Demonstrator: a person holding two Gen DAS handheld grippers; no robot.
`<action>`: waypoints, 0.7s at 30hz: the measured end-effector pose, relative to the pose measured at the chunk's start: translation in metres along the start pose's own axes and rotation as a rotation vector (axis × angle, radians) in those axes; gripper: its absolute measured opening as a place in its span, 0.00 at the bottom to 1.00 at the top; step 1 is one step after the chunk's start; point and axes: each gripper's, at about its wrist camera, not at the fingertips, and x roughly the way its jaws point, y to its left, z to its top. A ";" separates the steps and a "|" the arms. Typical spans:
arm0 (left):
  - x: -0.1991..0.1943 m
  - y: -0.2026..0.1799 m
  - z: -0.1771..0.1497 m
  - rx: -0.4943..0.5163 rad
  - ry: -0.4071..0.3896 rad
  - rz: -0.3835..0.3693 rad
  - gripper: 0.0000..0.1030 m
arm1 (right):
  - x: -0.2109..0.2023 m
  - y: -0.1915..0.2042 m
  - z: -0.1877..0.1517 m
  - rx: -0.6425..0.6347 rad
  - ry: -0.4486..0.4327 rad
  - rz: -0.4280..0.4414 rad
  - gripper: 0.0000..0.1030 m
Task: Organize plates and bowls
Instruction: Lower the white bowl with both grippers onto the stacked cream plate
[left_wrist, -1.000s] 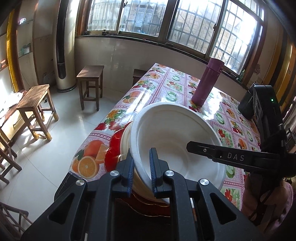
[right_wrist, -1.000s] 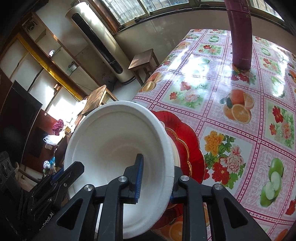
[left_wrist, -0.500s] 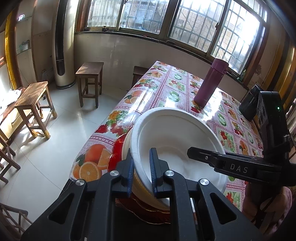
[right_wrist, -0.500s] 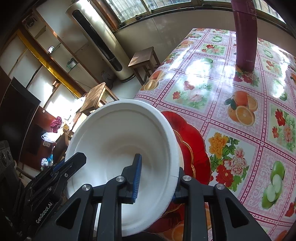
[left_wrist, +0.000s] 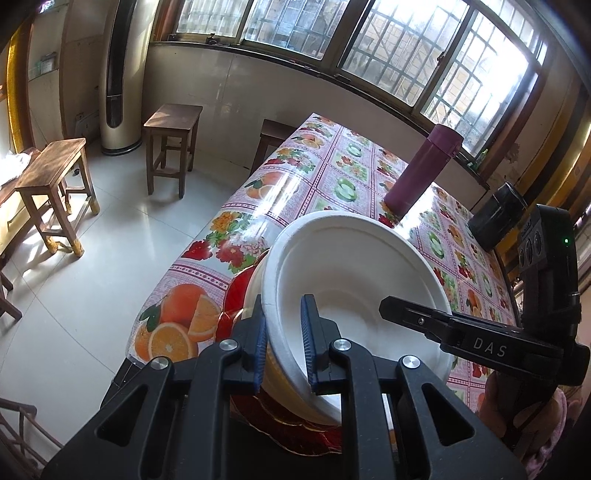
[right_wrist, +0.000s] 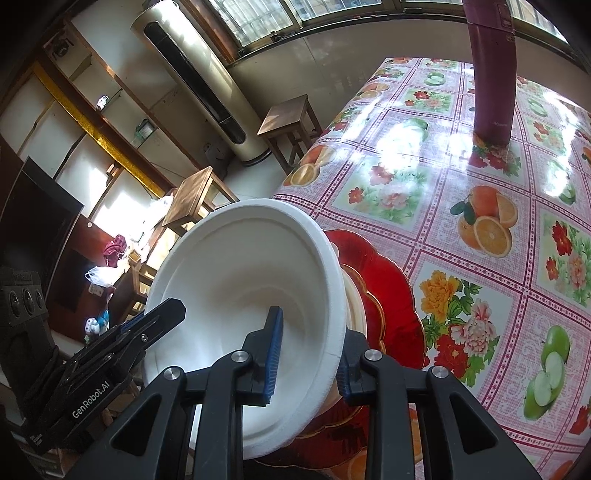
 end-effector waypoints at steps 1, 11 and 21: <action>-0.001 -0.001 0.000 -0.001 -0.001 -0.001 0.14 | 0.000 0.000 0.000 0.001 -0.002 0.001 0.26; -0.010 -0.006 -0.001 -0.008 -0.013 -0.007 0.14 | 0.000 -0.005 -0.001 0.015 0.001 0.020 0.26; -0.018 -0.016 -0.005 0.045 -0.045 0.073 0.19 | 0.004 -0.008 -0.003 0.023 0.011 0.030 0.26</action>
